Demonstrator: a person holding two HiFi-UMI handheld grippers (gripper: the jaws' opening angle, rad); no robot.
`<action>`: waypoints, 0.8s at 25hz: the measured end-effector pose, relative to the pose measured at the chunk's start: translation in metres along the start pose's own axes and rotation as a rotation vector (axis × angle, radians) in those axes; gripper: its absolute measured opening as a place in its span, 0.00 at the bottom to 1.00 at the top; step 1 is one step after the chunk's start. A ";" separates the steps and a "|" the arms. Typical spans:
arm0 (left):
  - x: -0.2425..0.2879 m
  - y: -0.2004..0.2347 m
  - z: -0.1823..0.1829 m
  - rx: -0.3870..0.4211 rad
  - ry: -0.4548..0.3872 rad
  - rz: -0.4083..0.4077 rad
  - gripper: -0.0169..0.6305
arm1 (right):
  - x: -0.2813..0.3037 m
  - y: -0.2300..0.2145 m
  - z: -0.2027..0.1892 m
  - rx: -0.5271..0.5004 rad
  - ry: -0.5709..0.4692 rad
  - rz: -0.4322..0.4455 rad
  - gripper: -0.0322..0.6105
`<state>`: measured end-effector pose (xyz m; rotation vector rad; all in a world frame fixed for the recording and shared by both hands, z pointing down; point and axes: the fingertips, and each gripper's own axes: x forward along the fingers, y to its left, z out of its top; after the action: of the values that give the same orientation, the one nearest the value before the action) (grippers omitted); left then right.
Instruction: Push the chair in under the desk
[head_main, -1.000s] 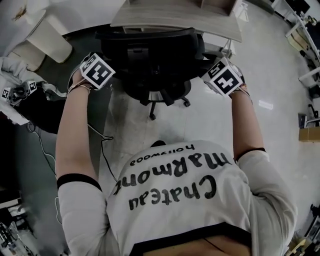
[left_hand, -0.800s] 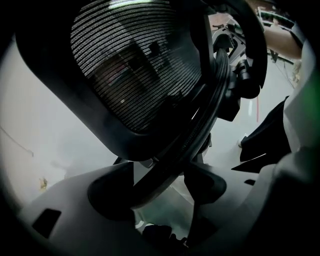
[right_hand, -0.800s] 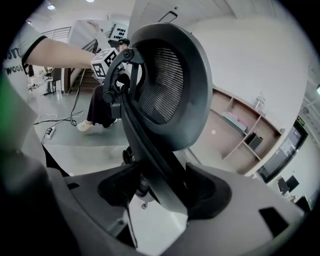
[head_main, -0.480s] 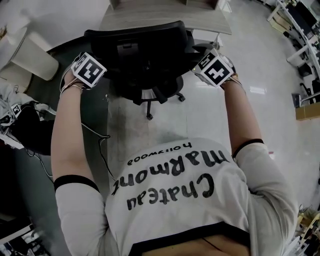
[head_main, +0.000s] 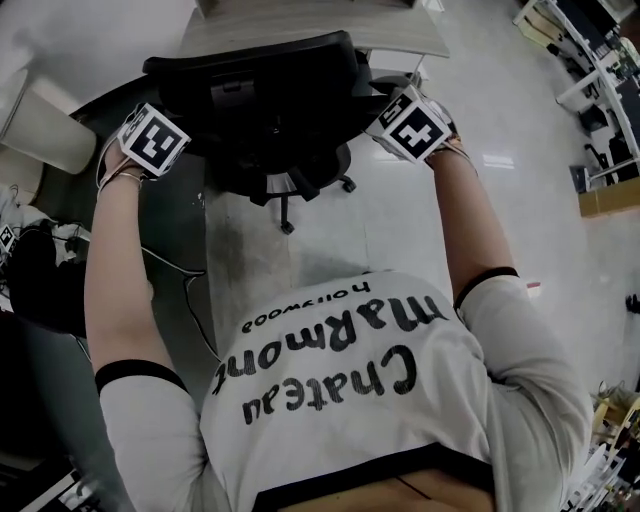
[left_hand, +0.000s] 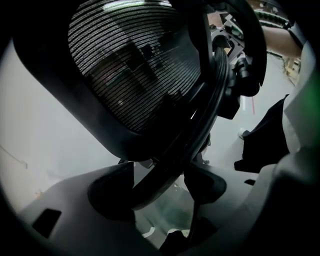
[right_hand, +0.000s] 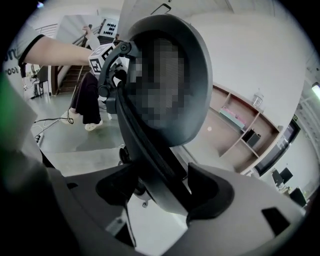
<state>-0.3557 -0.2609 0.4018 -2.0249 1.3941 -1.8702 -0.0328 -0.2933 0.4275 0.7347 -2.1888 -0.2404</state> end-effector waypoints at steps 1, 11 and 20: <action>0.000 -0.002 -0.001 -0.003 -0.002 -0.004 0.51 | 0.003 -0.001 -0.002 0.003 0.013 -0.010 0.54; 0.005 -0.003 -0.001 0.000 -0.024 0.002 0.51 | 0.018 -0.011 -0.019 -0.048 0.132 -0.077 0.50; 0.008 -0.002 -0.002 0.008 0.005 -0.037 0.51 | 0.014 -0.010 -0.016 -0.010 0.094 -0.099 0.53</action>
<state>-0.3569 -0.2638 0.4100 -2.0582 1.3572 -1.8935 -0.0240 -0.3082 0.4437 0.8330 -2.0637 -0.2618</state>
